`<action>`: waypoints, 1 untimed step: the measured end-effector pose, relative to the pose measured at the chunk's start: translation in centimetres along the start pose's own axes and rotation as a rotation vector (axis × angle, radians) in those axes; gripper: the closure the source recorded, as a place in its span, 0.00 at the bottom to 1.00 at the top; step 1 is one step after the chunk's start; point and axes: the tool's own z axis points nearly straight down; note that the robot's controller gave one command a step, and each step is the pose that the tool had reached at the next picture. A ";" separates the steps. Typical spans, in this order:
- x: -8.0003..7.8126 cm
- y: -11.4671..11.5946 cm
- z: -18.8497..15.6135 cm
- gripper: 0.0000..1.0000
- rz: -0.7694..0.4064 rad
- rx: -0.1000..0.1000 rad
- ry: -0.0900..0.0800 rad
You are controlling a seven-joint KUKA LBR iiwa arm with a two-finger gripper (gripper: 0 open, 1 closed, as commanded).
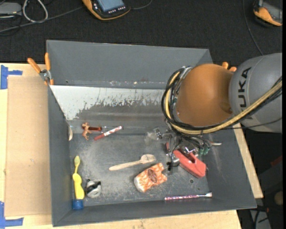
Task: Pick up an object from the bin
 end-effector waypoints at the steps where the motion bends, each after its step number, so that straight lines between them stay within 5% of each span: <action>1: 1.8 -0.1 2.7 0.00 0.008 0.001 -0.002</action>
Offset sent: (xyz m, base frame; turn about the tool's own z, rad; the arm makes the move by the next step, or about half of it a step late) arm -0.0496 0.0051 -0.0442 -0.3009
